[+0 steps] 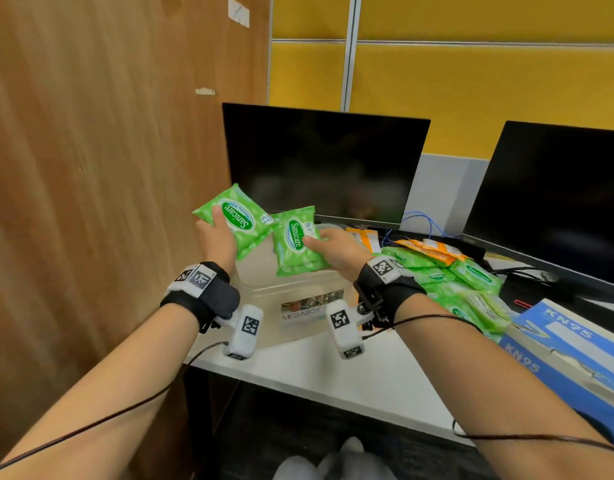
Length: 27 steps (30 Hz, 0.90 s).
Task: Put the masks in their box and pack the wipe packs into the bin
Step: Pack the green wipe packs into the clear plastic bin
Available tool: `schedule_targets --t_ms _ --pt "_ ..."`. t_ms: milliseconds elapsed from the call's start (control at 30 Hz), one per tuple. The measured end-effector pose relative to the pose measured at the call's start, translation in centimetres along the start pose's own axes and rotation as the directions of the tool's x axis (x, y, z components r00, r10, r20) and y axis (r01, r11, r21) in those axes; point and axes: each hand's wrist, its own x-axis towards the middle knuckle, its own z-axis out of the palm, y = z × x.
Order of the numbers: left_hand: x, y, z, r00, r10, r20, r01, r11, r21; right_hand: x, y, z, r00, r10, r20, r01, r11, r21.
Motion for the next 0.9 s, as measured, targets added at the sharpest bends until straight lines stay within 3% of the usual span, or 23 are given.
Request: schedule_targets --t_ms 67,167,333,433,533,800,900 --pt "1.1 -0.6 0.1 0.998 -0.064 0.013 0.065 0.996 -0.061 0.6 -0.3 1.0 0.999 0.032 0.042 -0.032 0.999 -0.007" --pt "3.4 -2.8 0.7 0.971 -0.14 0.195 0.164 0.98 -0.111 1.3 -0.4 2.1 0.985 0.066 0.159 -0.092 0.983 0.161" --pt "0.3 -0.3 1.1 0.907 -0.149 0.394 0.196 0.977 -0.082 1.4 -0.5 2.4 0.938 -0.047 0.342 -0.064 0.95 0.305" --pt "0.2 0.3 0.9 0.905 -0.129 0.405 0.187 0.976 -0.107 1.8 0.0 2.1 0.899 -0.052 0.435 -0.083 0.955 0.284" --pt "0.2 0.2 0.7 0.922 -0.179 0.343 0.26 0.943 -0.208 2.3 0.3 1.6 0.871 -0.06 0.488 -0.089 0.957 0.277" --pt "1.0 -0.4 0.6 0.904 -0.253 0.345 0.359 0.887 -0.291 2.3 0.2 1.5 0.883 -0.041 0.468 -0.064 0.976 0.206" --pt "1.0 -0.5 0.8 0.903 -0.251 0.35 0.358 0.889 -0.287 2.6 0.3 1.9 0.931 0.007 0.365 -0.062 0.988 0.141"
